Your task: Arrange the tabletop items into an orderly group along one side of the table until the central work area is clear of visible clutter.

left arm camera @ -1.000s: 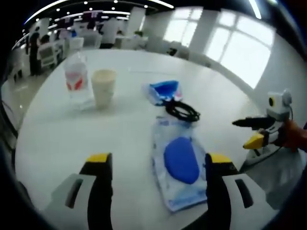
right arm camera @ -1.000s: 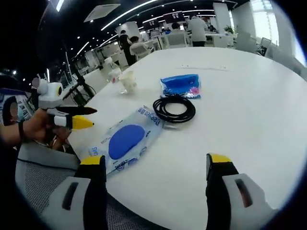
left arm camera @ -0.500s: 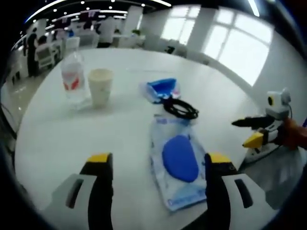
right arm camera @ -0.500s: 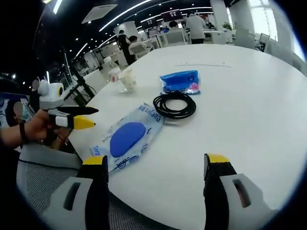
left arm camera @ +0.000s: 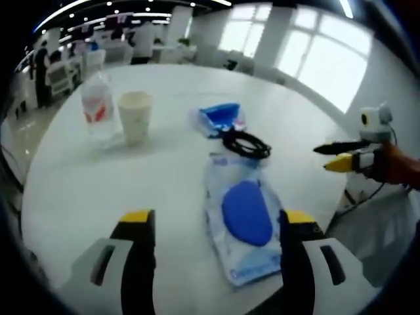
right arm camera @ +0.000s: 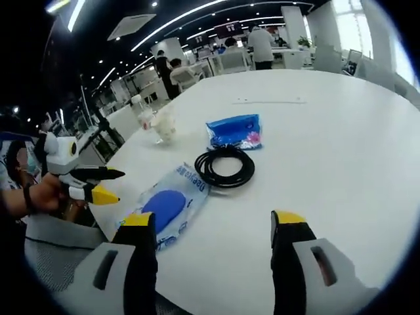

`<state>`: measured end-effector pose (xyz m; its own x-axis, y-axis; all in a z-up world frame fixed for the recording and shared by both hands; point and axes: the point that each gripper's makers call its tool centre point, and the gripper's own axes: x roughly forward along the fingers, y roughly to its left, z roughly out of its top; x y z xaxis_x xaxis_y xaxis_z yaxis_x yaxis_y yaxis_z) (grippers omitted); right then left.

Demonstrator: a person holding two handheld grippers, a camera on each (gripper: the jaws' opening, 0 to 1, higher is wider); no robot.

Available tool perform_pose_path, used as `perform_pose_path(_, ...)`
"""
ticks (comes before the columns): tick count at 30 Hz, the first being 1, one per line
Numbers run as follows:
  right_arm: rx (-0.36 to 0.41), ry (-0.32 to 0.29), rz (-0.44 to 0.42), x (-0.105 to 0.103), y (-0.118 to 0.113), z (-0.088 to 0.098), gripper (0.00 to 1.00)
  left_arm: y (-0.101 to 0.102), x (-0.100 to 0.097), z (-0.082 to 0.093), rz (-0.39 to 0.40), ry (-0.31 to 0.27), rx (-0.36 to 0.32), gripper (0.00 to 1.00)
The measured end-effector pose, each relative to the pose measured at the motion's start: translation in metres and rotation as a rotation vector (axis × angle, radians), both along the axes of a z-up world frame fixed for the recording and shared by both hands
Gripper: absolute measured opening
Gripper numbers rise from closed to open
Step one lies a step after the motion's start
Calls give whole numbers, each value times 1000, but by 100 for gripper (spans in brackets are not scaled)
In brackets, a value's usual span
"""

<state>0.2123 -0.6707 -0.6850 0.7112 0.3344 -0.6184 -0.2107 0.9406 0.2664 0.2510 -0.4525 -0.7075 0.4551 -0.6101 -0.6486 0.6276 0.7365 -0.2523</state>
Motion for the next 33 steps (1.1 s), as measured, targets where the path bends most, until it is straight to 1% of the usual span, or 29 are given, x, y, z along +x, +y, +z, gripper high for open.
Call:
perform_pose_path(2, -6, 0, 5, 6, -1, 1, 71, 1, 0, -1, 1, 0, 2, 75)
perform_pose_path(3, -22, 3, 17, 11, -3, 0, 71, 1, 0, -2, 3, 2, 5, 75)
perform_pose_path(9, -34, -1, 35, 33, -10, 3, 70, 2, -1, -3, 3, 8, 14, 74)
perform_pose_path(12, -46, -4, 51, 49, -14, 5, 70, 4, 0, -4, 6, 9, 20, 74)
perform_pose_path(15, -54, -11, 65, 63, -15, 7, 69, 7, 4, -2, 24, 8, 13, 74)
perform_pose_path(21, -75, -9, 93, 88, -15, 3, 69, 14, 9, -2, 74, 15, 3, 74)
perform_pose_path(24, -77, -10, 94, 104, -14, 1, 69, 14, 10, -2, 82, 13, 0, 74)
perform_pose_path(29, -67, -9, 103, 125, -14, -5, 69, 15, 10, -4, 82, 14, 12, 74)
perform_pose_path(30, -83, 0, 110, 132, -17, -7, 69, 15, 12, -4, 84, 13, 12, 74)
perform_pose_path(32, -100, -6, 116, 138, -19, -7, 69, 16, 12, -3, 89, 12, 8, 74)
perform_pose_path(33, -104, -15, 116, 146, -22, -5, 68, 17, 12, -3, 92, 13, 7, 74)
